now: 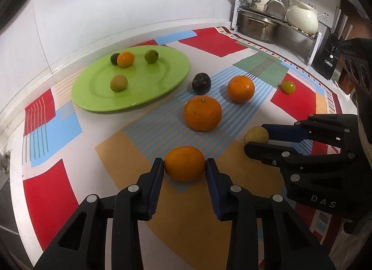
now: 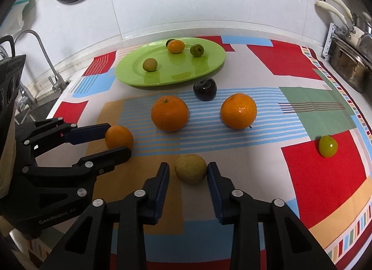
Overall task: Organize fruits
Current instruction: 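Grasp an orange with the left gripper while the right gripper grasps the brown kiwi-like fruit, then carry the orange and kiwi onto the green plate while both grippers lower them, then open both grippers to release the orange and kiwi on the plate, then withdraw both grippers from the plate toward the remaining fruits on the cloth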
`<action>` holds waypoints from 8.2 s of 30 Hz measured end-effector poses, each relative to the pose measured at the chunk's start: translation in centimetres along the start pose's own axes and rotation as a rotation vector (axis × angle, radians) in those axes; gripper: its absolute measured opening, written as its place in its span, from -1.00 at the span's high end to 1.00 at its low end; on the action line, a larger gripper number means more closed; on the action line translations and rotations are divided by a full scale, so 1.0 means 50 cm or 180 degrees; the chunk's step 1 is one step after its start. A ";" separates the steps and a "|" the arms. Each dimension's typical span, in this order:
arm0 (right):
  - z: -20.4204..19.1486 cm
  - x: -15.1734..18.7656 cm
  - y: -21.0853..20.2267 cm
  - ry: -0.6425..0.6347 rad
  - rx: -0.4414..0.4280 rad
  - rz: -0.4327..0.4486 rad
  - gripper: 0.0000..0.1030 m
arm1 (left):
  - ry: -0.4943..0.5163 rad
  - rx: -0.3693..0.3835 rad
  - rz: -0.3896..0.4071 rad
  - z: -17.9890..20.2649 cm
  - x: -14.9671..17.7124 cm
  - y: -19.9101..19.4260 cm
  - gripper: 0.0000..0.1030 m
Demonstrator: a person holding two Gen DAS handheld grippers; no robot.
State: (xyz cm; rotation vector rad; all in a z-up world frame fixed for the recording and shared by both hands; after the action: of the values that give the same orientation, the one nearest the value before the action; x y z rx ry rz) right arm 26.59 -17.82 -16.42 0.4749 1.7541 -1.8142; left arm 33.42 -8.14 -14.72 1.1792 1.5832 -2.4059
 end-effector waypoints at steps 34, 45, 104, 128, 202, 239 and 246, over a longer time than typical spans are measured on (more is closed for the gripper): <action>-0.018 -0.043 -0.132 -0.0248 0.0021 0.0596 0.41 | -0.0152 -0.0205 0.0553 0.036 -0.034 -0.161 0.30; -0.002 -0.075 -0.165 -0.0370 0.0024 0.0794 0.41 | -0.0305 -0.0367 0.0742 0.046 -0.057 -0.191 0.30; 0.080 -0.396 0.049 -0.0509 -0.0318 0.0547 0.41 | -0.0820 -0.0693 0.0741 -0.123 -0.336 -0.043 0.30; 0.082 -0.407 0.209 -0.0478 -0.0423 0.0055 0.41 | -0.0920 -0.0577 0.0316 -0.189 -0.343 0.102 0.29; 0.104 -0.041 -0.306 0.0442 0.0876 0.1057 -0.09 | -0.0534 -0.0719 0.1493 0.093 -0.100 -0.283 -0.79; 0.258 0.061 -0.103 0.0928 0.0825 0.0234 -0.09 | -0.0528 -0.0927 0.0720 0.109 -0.078 -0.026 -0.78; 0.280 0.062 -0.061 0.0948 0.0769 0.0081 -0.09 | -0.0587 -0.0938 0.0582 0.104 -0.082 0.016 -0.66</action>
State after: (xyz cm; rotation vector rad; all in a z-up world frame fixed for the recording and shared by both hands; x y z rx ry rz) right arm 24.14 -32.19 -14.82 0.9007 1.7105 -2.0308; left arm 33.73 -14.16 -11.87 0.9708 1.6225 -2.0189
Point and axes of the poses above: each gripper's, at about its wrist camera, not at the fingertips, and y roughly the way its jaws point, z to its right, x to its underside, the point moved 2 cm from there along y, roughly the way its jaws point, and after that the axes turned 15 degrees about -y, right-handed, at the moved point
